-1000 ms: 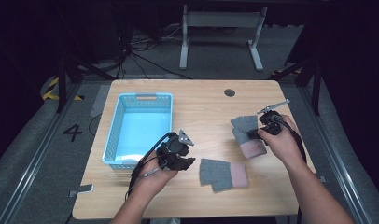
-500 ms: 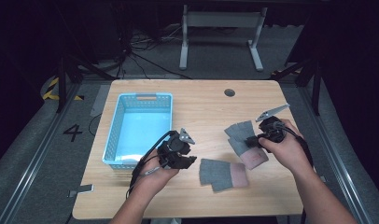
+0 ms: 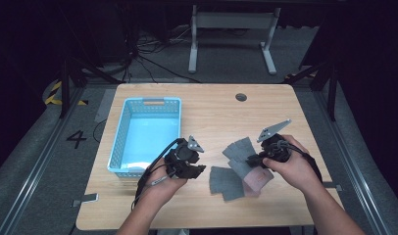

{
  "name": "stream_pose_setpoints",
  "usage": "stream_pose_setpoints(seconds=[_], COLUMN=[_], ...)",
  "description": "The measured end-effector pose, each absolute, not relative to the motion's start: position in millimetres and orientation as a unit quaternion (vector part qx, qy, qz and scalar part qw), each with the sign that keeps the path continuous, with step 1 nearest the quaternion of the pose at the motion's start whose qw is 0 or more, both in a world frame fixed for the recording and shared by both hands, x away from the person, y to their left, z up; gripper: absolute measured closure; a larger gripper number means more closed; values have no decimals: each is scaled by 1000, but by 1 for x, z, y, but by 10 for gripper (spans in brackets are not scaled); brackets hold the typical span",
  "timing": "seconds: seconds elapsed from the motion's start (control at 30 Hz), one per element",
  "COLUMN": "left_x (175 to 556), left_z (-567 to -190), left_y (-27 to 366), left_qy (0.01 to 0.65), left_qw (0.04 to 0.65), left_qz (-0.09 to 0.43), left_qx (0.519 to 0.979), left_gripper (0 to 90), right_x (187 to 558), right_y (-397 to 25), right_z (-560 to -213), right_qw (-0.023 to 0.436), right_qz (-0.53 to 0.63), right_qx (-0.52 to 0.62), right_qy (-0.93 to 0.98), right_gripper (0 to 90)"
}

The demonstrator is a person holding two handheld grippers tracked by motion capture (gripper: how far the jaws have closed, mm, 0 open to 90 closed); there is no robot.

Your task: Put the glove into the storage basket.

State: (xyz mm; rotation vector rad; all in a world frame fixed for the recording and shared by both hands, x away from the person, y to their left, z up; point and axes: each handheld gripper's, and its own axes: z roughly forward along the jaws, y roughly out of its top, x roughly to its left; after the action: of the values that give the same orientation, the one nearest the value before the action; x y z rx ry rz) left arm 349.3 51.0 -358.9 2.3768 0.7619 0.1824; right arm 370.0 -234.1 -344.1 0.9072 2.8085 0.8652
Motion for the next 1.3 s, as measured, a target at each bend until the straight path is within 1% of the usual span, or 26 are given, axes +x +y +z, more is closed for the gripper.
stream_pose_setpoints(seconds=[0.17,0.27,0.43,0.63,0.93,1.03,1.2,1.3], left_x=[348,348,348,349,350,350,351,353], left_z=[-358,-359,-359,-358,-361,-363,-367,-369], left_y=[54,54,53,55,51,48,43,41], left_qy=[296,297,296,305,293,286,269,266], left_qw=[316,315,318,326,325,314,297,288], left_qz=[60,57,47,42,18,24,22,20], left_qx=[899,899,900,894,899,905,916,920], left_gripper=[633,644,667,671,690,694,745,759], right_x=[364,362,362,363,364,365,366,367], right_y=[-229,-227,-223,-220,-216,-214,-212,-212], right_z=[-352,-359,-367,-377,-394,-397,-404,-408], right_qw=[33,24,22,16,7,5,4,6], right_qz=[289,296,271,256,237,237,227,224], right_qx=[278,273,260,247,233,225,228,229], right_qy=[915,915,927,934,943,945,947,947], right_gripper=[842,843,844,844,842,842,839,829])
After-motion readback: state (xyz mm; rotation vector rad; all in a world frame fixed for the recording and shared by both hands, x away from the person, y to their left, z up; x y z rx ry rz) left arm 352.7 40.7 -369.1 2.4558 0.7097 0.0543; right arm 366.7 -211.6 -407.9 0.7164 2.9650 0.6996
